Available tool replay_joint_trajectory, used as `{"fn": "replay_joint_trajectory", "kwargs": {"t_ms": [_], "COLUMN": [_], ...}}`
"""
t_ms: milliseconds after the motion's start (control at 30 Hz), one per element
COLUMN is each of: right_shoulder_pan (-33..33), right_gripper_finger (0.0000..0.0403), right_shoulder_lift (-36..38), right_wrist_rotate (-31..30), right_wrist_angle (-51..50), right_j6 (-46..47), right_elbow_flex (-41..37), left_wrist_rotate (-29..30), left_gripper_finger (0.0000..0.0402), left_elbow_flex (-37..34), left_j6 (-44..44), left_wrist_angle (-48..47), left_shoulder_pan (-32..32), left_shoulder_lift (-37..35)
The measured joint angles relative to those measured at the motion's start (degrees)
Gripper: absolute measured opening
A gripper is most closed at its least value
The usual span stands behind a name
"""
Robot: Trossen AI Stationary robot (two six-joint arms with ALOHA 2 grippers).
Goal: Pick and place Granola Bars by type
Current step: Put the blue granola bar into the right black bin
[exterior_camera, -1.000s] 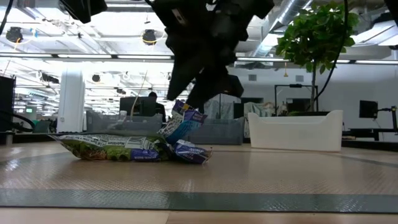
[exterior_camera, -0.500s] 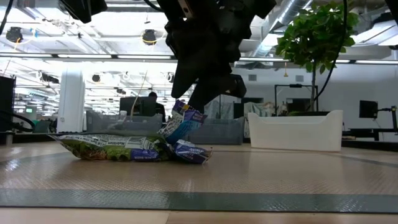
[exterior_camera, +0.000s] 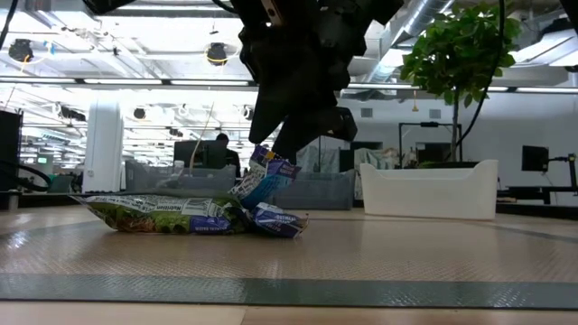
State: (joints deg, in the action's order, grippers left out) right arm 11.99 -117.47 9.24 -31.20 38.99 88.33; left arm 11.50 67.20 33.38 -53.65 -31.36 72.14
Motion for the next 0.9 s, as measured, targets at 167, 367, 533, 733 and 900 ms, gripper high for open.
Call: {"fn": "replay_joint_trajectory", "kwargs": {"t_ms": [167,367,533,733,900], "right_shoulder_pan": [-0.02,-0.11,-0.13,0.7,3.11], "right_gripper_finger": [0.0138,0.0138,0.0137,0.013,0.0127], "right_shoulder_lift": [0.0,0.0,0.2,6.9,13.78], "right_wrist_rotate": [-0.22,-0.2,-0.27,-3.5,-8.05], "right_wrist_angle": [0.11,0.2,3.04,6.43,5.39], "right_j6": [-0.01,-0.05,-0.71,-6.68,-12.83], "right_elbow_flex": [0.0,-0.02,-0.07,-0.03,-1.24], "left_wrist_rotate": [2.79,3.87,5.39,5.6,5.48], "left_gripper_finger": [0.0086,0.0086,0.0086,0.0086,0.0086], "left_elbow_flex": [0.0,0.0,0.0,0.0,0.0], "left_j6": [2.41,3.08,3.09,3.02,3.02], "left_wrist_angle": [-0.9,-1.49,-1.13,-0.86,-0.73], "left_shoulder_pan": [-0.69,-0.69,-0.71,-0.71,-0.69], "left_shoulder_lift": [-2.35,-3.25,-3.24,-3.17,-3.17]}}
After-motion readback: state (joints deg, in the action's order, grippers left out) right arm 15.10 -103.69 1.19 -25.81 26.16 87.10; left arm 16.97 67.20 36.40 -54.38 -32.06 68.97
